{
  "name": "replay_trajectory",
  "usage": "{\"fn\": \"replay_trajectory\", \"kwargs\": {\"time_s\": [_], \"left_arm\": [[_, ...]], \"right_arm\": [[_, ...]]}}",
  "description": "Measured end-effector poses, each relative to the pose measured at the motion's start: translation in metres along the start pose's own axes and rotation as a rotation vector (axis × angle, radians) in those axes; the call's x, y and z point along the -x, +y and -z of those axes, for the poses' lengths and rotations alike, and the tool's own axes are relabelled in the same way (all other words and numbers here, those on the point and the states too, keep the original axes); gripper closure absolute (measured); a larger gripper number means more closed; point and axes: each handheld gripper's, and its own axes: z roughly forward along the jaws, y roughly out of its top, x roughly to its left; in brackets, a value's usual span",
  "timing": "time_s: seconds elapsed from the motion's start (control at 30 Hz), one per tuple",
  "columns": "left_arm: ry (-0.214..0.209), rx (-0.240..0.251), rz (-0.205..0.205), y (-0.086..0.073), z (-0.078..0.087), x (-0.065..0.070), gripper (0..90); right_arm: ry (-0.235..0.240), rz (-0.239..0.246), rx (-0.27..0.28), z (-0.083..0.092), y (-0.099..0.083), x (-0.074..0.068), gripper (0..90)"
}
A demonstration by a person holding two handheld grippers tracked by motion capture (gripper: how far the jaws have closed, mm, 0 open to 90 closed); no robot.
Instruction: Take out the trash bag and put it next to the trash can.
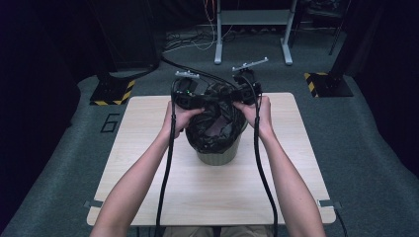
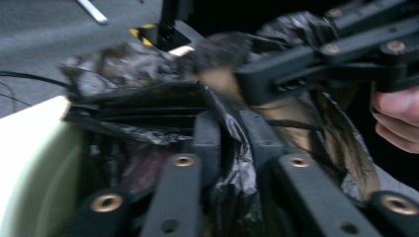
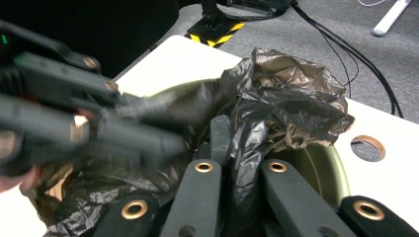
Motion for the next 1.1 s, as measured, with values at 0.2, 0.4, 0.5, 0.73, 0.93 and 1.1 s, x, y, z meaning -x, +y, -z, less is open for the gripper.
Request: {"fn": "replay_trajectory", "kwargs": {"time_s": [0.2,0.4,0.5,0.73,0.93,1.1], "left_arm": [[-0.031,-0.029,-0.019,-0.002,-0.013,0.012,45.0],[-0.044,-0.011,-0.065,0.001,-0.016,0.031,30.4],[-0.012,-0.015,-0.097,0.002,-0.020,0.039,28.4],[0.121,-0.071,-0.125,0.000,-0.037,0.040,64.9],[0.159,-0.057,-0.145,0.004,-0.029,0.025,89.3],[0.169,-0.058,-0.167,0.013,-0.016,0.019,89.4]], "right_arm": [[-0.019,-0.007,0.012,-0.003,0.003,0.000,90.0],[-0.049,-0.023,0.022,-0.004,0.008,0.000,90.0],[-0.043,-0.042,0.029,-0.005,0.010,0.001,90.0],[-0.012,-0.057,0.049,-0.002,0.011,0.001,90.0],[0.025,-0.066,0.066,0.009,0.002,0.010,88.8],[0.070,-0.034,0.070,0.012,-0.010,0.018,79.4]]}}
